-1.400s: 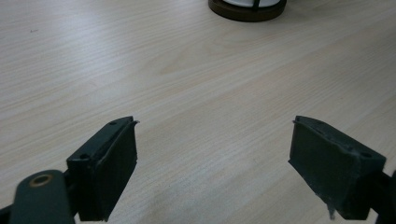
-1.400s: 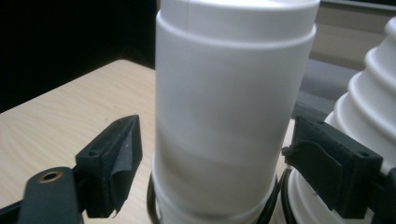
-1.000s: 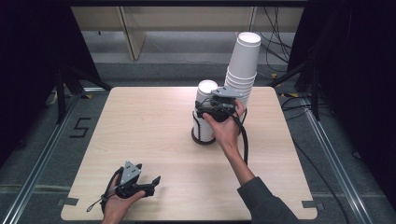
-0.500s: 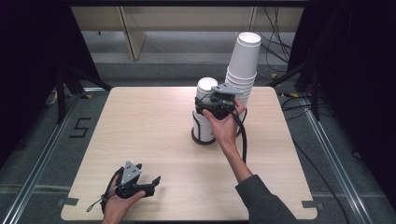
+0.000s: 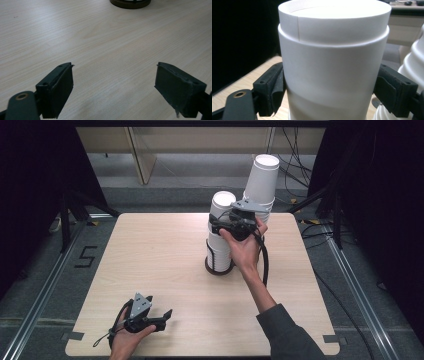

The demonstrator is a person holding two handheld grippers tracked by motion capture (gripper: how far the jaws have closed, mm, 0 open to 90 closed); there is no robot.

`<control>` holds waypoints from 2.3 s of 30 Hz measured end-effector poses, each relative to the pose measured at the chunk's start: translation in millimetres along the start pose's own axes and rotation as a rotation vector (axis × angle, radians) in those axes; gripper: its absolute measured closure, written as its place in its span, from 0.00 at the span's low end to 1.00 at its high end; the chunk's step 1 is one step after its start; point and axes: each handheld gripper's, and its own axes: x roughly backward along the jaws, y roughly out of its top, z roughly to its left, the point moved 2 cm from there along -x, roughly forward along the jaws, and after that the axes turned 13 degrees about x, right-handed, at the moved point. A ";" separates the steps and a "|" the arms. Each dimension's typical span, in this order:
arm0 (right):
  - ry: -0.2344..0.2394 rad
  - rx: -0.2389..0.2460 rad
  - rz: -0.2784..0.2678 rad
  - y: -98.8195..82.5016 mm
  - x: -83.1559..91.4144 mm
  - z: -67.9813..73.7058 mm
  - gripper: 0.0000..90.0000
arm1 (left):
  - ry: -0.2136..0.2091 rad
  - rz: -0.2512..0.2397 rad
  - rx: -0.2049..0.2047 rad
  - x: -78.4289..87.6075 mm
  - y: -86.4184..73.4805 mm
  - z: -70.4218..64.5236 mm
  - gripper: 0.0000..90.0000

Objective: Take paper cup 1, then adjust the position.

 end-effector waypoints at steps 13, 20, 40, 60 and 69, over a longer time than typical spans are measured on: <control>0.075 0.013 -0.119 33.9 54.5 -1.2 0.20 | -0.020 -0.055 0.022 3.7 3.0 0.1 0.16; 0.161 0.071 -0.122 14.6 81.8 15.4 0.20 | -0.047 -0.085 0.040 4.5 5.9 -1.6 0.16; 0.330 0.068 0.009 -73.4 67.1 53.1 0.20 | -0.107 -0.149 0.100 1.8 11.5 -8.1 0.16; 0.391 0.048 0.104 -107.3 56.4 71.6 0.20 | -0.189 -0.166 0.055 -4.7 14.8 -27.2 0.16; 0.411 0.065 0.087 -107.4 55.1 78.6 0.20 | -0.213 -0.178 0.021 -8.3 14.4 -38.5 0.16</control>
